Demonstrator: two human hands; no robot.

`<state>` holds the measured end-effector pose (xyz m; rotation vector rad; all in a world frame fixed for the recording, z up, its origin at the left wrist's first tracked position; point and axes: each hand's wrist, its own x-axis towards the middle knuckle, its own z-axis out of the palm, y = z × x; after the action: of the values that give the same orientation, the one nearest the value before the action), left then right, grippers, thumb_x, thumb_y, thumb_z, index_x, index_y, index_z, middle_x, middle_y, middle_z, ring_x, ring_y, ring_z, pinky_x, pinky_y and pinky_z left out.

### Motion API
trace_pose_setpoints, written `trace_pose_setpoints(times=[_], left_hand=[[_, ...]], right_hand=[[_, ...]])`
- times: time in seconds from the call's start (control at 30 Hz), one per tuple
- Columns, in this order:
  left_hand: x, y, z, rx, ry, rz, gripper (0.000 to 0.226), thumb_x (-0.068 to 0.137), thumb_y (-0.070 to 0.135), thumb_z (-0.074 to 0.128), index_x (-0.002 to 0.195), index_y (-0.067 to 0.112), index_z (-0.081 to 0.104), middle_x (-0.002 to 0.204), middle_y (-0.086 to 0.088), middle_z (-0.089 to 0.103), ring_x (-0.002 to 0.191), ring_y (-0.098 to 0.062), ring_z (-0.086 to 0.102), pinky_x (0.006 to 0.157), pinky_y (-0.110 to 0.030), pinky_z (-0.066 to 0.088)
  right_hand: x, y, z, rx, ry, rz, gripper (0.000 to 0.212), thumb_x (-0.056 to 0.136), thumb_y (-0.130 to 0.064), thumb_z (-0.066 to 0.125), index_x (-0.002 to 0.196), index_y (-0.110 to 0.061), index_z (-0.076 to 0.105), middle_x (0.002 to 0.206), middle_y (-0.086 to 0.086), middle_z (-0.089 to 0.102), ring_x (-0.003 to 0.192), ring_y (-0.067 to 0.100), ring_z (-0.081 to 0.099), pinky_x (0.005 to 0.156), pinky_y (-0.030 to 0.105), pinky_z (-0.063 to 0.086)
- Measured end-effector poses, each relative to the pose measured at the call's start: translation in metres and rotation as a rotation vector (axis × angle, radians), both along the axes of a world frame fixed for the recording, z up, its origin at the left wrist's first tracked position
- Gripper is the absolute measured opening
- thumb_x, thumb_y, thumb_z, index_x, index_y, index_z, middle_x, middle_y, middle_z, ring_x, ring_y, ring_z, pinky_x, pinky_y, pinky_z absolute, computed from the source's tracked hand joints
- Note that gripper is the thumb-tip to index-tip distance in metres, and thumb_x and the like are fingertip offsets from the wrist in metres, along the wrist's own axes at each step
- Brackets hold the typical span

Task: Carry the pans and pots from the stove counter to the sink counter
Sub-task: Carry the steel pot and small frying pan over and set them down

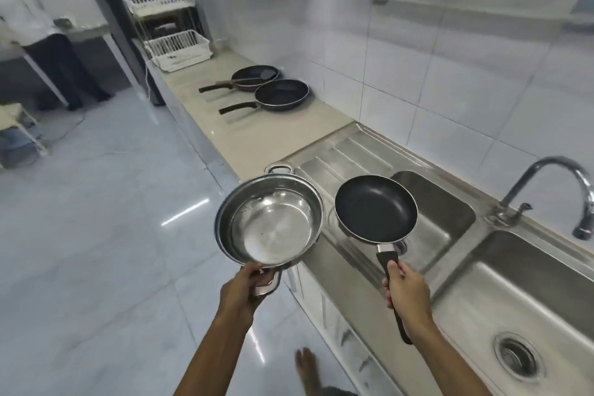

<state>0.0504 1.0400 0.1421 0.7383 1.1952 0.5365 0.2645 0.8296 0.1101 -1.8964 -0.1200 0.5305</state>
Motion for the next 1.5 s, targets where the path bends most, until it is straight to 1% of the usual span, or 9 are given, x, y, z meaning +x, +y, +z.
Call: trace_pose_setpoints(times=[0.47,0.6,0.73,0.8,0.93,1.07,1.23,1.37,1.5], left_hand=[[0.211,0.317,-0.01,-0.068,0.07,-0.281,0.04,0.071,0.005,0.081,0.106,-0.01,0.07,0.094,-0.028,0.076,0.097,-0.037,0.074,0.089,-0.048,0.059],[0.273,0.384,-0.016,-0.077,0.066,-0.407,0.031,0.074,0.005,0.077,0.101,-0.009,0.07,0.084,-0.024,0.077,0.076,-0.028,0.076,0.07,-0.036,0.061],[0.328,0.44,-0.028,-0.06,0.077,-0.534,0.021,0.079,0.007,0.073,0.098,-0.001,0.068,0.069,-0.016,0.075,0.061,-0.018,0.072,0.087,-0.043,0.056],[0.354,0.468,-0.036,-0.062,0.081,-0.595,0.021,0.081,0.008,0.072,0.1,0.0,0.067,0.07,-0.015,0.074,0.062,-0.018,0.071,0.08,-0.039,0.058],[0.392,0.516,-0.041,-0.091,0.099,-0.719,0.019,0.085,0.006,0.067,0.102,0.001,0.063,0.068,-0.014,0.07,0.051,-0.015,0.066,0.052,-0.024,0.057],[0.419,0.548,-0.043,-0.102,0.096,-0.758,0.017,0.085,0.006,0.068,0.101,-0.001,0.064,0.077,-0.016,0.072,0.072,-0.022,0.069,0.077,-0.037,0.057],[0.439,0.574,-0.05,-0.141,0.11,-0.811,0.007,0.083,0.005,0.067,0.089,0.004,0.064,0.064,-0.011,0.075,0.06,-0.015,0.074,0.083,-0.037,0.056],[0.453,0.586,-0.056,-0.156,0.091,-0.821,0.007,0.083,0.006,0.069,0.086,0.008,0.063,0.073,-0.012,0.077,0.078,-0.02,0.072,0.099,-0.042,0.052],[0.462,0.591,-0.06,-0.163,0.113,-0.851,0.013,0.082,0.008,0.07,0.095,0.008,0.066,0.088,-0.014,0.078,0.073,-0.017,0.075,0.082,-0.038,0.057]], right_hand=[[0.12,0.267,-0.033,-0.074,0.001,-0.269,0.035,0.103,-0.019,0.049,0.071,-0.01,0.061,0.048,0.003,0.06,0.035,0.021,0.052,0.043,0.032,0.045],[0.141,0.313,-0.038,-0.133,-0.015,-0.356,0.029,0.103,-0.02,0.05,0.079,-0.013,0.063,0.057,0.008,0.066,0.039,0.022,0.057,0.044,0.032,0.048],[0.157,0.36,-0.049,-0.161,0.006,-0.495,0.025,0.104,-0.022,0.049,0.09,-0.013,0.067,0.066,0.011,0.07,0.051,0.026,0.063,0.043,0.029,0.049],[0.162,0.388,-0.054,-0.154,0.016,-0.555,0.025,0.105,-0.023,0.048,0.094,-0.012,0.067,0.07,0.013,0.071,0.058,0.03,0.065,0.05,0.037,0.054],[0.165,0.439,-0.061,-0.136,0.052,-0.711,0.021,0.105,-0.024,0.049,0.097,-0.018,0.067,0.067,0.01,0.07,0.053,0.023,0.062,0.054,0.039,0.055],[0.172,0.473,-0.066,-0.138,0.087,-0.818,0.022,0.105,-0.025,0.049,0.097,-0.015,0.067,0.066,0.008,0.07,0.05,0.019,0.062,0.047,0.031,0.054],[0.183,0.492,-0.069,-0.148,0.092,-0.876,0.024,0.105,-0.023,0.048,0.096,-0.01,0.066,0.065,0.009,0.068,0.046,0.018,0.057,0.041,0.029,0.05],[0.197,0.494,-0.072,-0.15,0.098,-0.884,0.025,0.105,-0.021,0.047,0.098,-0.007,0.067,0.067,0.014,0.067,0.046,0.021,0.053,0.04,0.028,0.047],[0.21,0.496,-0.076,-0.128,0.13,-0.889,0.024,0.105,-0.022,0.047,0.101,-0.008,0.066,0.067,0.013,0.066,0.045,0.021,0.051,0.038,0.028,0.046]])
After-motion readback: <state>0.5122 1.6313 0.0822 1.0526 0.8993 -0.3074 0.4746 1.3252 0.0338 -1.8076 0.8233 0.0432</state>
